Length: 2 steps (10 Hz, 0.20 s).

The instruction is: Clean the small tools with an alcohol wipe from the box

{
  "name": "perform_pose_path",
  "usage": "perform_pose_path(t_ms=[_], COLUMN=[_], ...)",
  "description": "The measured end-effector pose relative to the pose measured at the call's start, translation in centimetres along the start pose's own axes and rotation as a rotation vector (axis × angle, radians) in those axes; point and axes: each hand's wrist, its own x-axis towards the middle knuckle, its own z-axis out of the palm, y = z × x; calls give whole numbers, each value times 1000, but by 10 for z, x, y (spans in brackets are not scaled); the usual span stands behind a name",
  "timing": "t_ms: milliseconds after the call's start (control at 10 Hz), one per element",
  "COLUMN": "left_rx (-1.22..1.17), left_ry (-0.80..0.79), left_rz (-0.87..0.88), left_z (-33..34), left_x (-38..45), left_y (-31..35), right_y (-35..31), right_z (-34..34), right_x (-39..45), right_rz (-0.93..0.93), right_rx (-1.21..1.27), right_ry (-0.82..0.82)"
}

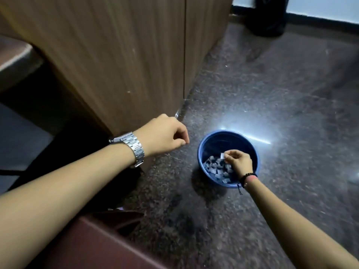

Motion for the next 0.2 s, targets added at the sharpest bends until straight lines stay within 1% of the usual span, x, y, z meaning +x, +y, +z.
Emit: perform_pose_path(t_ms=[100,200], left_rx=[139,280], left_ry=[-107,-201], left_rz=[22,88], left_z=[11,29], left_x=[22,38], left_y=[6,13], right_y=[51,78], right_z=[3,11], right_x=[24,42], right_rz=[181,270], right_rx=[-121,-173], right_ry=[-15,-10])
